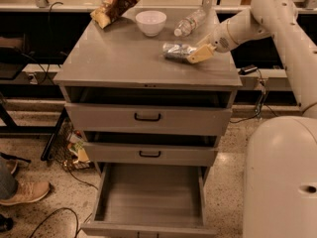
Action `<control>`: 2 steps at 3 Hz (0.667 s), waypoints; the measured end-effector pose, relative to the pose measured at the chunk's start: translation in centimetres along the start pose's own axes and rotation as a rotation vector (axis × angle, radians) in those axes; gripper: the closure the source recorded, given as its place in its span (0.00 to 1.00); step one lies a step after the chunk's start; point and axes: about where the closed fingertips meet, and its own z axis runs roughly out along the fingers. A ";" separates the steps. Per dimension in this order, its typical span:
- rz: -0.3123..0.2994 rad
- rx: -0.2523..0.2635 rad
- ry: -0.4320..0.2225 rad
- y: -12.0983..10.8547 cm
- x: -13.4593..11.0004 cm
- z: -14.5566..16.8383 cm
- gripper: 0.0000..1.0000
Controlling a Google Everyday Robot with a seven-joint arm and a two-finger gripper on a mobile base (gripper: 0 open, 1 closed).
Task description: Pick redbull can from bottom drawer and place on counter
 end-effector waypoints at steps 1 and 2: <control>-0.001 -0.009 -0.009 0.1 -0.1 -0.1 0.00; 0.003 -0.004 -0.030 0.2 0.5 -2.1 0.00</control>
Offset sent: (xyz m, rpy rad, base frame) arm -0.0313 -0.0428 0.0277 0.0490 -0.0330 -0.0124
